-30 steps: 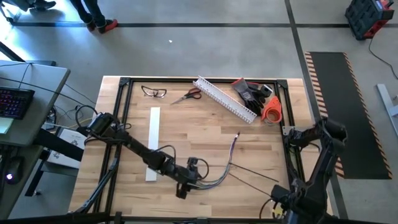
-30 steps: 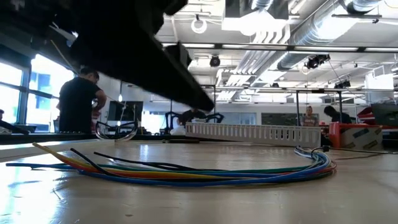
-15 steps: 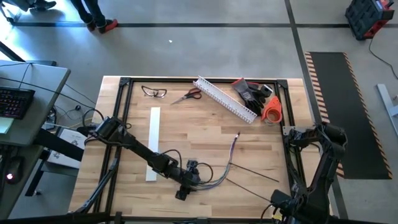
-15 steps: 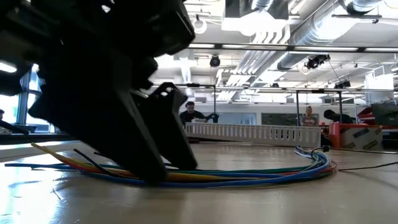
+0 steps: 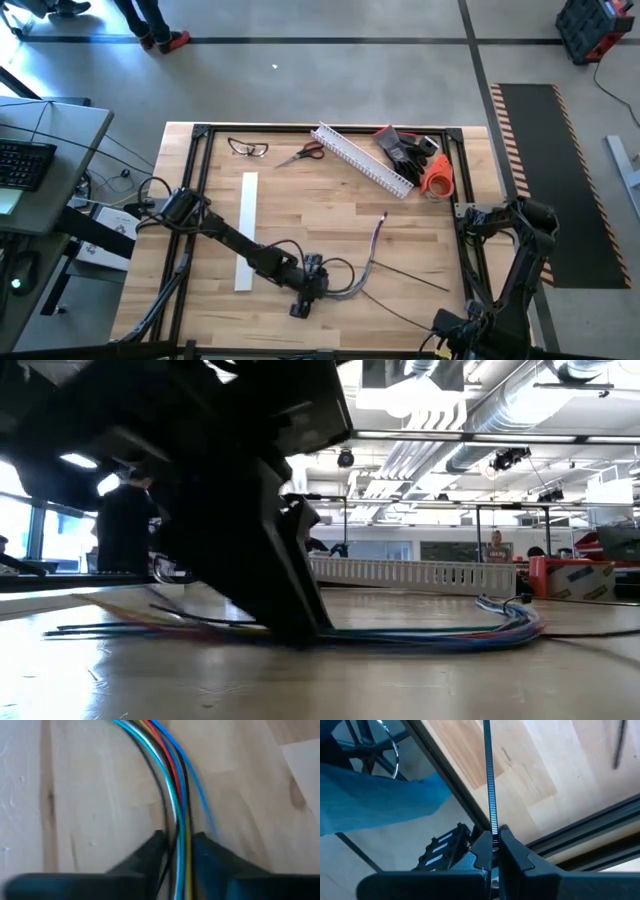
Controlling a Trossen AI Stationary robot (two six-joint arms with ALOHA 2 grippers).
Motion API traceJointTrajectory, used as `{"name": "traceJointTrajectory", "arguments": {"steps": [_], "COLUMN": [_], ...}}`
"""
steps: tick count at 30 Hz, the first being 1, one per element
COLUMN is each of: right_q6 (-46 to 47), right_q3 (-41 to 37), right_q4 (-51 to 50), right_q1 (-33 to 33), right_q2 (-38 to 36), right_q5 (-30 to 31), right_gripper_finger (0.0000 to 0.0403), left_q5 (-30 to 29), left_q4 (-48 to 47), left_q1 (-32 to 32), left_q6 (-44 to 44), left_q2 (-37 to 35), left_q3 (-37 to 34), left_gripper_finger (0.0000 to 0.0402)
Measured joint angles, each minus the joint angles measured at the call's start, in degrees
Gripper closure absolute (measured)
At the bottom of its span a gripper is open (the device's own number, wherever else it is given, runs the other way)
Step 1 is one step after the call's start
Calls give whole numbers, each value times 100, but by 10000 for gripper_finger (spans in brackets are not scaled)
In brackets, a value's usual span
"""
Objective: Ziptie cables
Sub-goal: Wrap the black zip tie on the cable wires
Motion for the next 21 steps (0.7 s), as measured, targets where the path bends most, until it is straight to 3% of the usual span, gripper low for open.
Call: {"name": "traceJointTrajectory", "arguments": {"steps": [3, 12, 21], "right_q6": [92, 92, 92], "right_q3": [-2, -2, -7], "right_q4": [2, 5, -105], "right_q1": [2, -69, -206], "right_q2": [0, -2, -2], "right_q5": [-27, -34, 70], "right_gripper_finger": [403, 403, 403], "left_q5": [53, 32, 133], "left_q4": [-7, -723, -736], "left_q1": [59, 75, 41], "left_q6": [-7, -58, -97], "left_q2": [-24, -240, -317], "left_q3": [1, 635, 1194], "left_gripper_finger": [386, 399, 401]}}
